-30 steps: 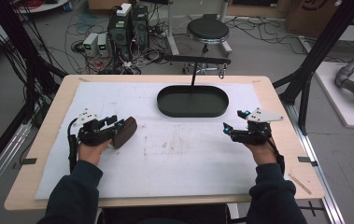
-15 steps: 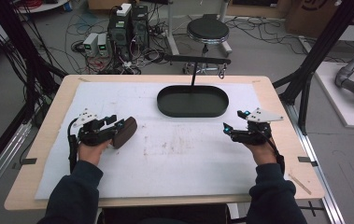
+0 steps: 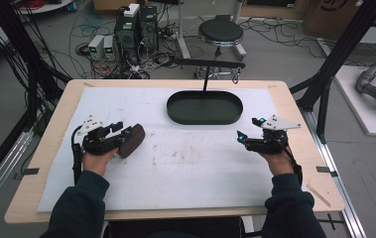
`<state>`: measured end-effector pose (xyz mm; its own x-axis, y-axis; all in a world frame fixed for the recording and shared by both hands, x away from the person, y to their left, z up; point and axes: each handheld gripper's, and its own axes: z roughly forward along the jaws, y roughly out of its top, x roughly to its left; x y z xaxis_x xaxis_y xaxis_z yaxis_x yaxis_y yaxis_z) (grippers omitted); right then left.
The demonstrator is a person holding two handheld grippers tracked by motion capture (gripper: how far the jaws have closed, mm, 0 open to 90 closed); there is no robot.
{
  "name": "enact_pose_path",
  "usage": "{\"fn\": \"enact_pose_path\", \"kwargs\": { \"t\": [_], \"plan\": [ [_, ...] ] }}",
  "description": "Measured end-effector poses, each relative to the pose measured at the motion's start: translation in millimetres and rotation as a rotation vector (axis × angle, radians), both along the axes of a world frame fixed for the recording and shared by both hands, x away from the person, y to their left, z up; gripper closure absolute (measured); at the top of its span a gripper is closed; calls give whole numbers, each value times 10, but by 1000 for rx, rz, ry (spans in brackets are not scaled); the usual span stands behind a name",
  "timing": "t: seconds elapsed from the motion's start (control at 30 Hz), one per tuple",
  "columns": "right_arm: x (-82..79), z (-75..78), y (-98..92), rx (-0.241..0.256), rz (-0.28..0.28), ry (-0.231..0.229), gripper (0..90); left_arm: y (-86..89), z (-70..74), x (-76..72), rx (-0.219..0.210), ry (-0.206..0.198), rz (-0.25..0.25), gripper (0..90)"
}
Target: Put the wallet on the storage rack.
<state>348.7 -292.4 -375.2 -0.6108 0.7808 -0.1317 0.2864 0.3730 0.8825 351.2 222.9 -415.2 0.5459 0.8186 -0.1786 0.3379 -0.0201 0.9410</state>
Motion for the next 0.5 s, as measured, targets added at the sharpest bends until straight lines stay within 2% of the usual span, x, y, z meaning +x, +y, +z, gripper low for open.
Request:
{"fn": "enact_pose_path", "kwargs": {
  "t": [0.13,0.23,0.5],
  "plan": [
    [2,-4,-2,2,1,3,265,11,18,-16,-18,-11,0,467],
    [3,-5,-3,0,2,3,265,17,21,-23,-18,2,-9,384],
    [0,-6,-8,2,4,8,265,17,2,-69,35,28,-18,333]
  ]
}}
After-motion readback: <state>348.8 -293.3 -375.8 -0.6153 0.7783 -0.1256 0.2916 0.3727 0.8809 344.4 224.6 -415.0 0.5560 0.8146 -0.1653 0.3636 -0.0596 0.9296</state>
